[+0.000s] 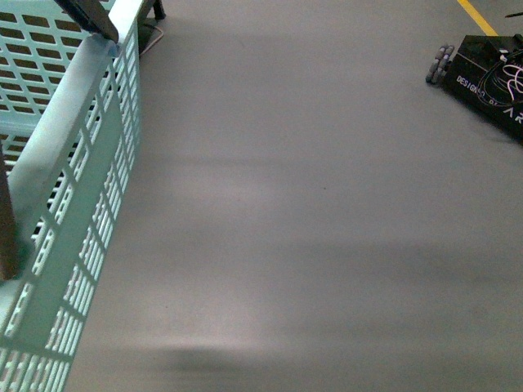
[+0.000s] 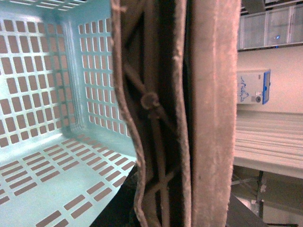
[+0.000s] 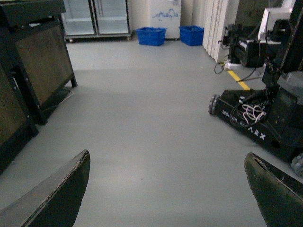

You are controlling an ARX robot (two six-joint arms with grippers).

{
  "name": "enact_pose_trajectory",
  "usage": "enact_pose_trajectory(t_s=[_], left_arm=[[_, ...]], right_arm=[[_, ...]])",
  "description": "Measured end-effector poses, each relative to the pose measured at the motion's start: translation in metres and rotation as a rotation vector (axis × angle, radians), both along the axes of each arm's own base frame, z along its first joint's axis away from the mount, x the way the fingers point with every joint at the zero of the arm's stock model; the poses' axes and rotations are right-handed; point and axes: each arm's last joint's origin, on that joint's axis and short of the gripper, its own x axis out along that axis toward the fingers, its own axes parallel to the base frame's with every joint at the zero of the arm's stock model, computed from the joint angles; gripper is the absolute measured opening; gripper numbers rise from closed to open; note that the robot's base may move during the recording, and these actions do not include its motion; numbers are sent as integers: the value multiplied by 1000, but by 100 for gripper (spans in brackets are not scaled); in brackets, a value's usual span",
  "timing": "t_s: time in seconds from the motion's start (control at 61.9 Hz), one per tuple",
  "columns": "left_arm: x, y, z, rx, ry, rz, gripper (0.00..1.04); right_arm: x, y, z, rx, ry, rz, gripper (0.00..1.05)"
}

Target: Pick mango and avocado into basket

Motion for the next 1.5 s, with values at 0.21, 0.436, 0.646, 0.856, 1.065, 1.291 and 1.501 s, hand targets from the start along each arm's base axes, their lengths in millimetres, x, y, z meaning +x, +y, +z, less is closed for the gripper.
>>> enact_pose_trajectory(t_s=[0.21,0.436,0.646,0.856,1.065,1.291,1.501], left_arm=[[0,0,0,0,0,0,17],[0,0,0,0,-1,0,17],[0,0,0,0,-1,0,17],[0,0,1,0,-1,0,17],[0,0,1,-1,-2,0,17],[0,0,1,0,-2,0,17],[0,0,1,0,-4,1,17]], right_arm=[[0,0,0,-1,0,0,96],[0,0,0,0,0,0,96],[0,0,0,-1,0,0,96],[0,0,0,-1,0,0,96],[0,0,0,0,0,0,96],[0,0,0,0,0,0,96],[0,0,0,0,0,0,96]])
